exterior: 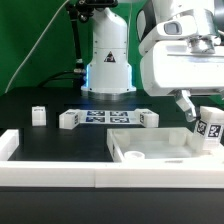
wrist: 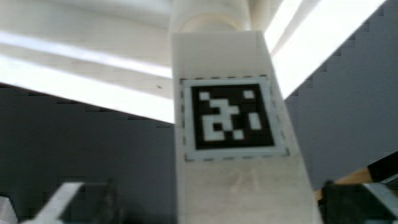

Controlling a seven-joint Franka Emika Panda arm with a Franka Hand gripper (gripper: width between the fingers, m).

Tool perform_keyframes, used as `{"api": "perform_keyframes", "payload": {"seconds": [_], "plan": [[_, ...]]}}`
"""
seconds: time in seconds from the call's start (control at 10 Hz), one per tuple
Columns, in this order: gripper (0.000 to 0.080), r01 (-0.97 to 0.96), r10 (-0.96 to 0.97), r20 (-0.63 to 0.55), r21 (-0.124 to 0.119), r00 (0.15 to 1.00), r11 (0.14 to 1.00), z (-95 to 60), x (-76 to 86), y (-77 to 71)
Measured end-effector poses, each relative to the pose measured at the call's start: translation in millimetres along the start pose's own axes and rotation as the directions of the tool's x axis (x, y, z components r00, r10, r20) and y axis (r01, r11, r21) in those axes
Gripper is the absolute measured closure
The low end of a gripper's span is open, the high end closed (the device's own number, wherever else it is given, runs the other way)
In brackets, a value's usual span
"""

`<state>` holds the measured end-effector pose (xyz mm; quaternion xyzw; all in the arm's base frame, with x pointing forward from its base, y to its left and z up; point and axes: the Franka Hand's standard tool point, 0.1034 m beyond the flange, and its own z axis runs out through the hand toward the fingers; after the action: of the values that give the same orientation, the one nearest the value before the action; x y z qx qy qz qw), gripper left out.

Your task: Assemble one leg

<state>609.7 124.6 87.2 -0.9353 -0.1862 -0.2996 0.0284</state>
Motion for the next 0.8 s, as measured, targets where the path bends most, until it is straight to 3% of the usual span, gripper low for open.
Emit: {"api": "perform_keyframes", "payload": {"seconds": [0.1,0.2,0.8], "plan": [[0.0178,0.000,0.000,0.000,0.000,1.000,1.000,0.0,-0.1,0.0],[0.0155,0.000,0.000,0.000,0.000,1.000,1.000,0.1,-0.1,0.0],[0.0150,0.004,-0.004,0.003,-0.003,1.000,1.000,-4.8,6.7,3.4]]}}
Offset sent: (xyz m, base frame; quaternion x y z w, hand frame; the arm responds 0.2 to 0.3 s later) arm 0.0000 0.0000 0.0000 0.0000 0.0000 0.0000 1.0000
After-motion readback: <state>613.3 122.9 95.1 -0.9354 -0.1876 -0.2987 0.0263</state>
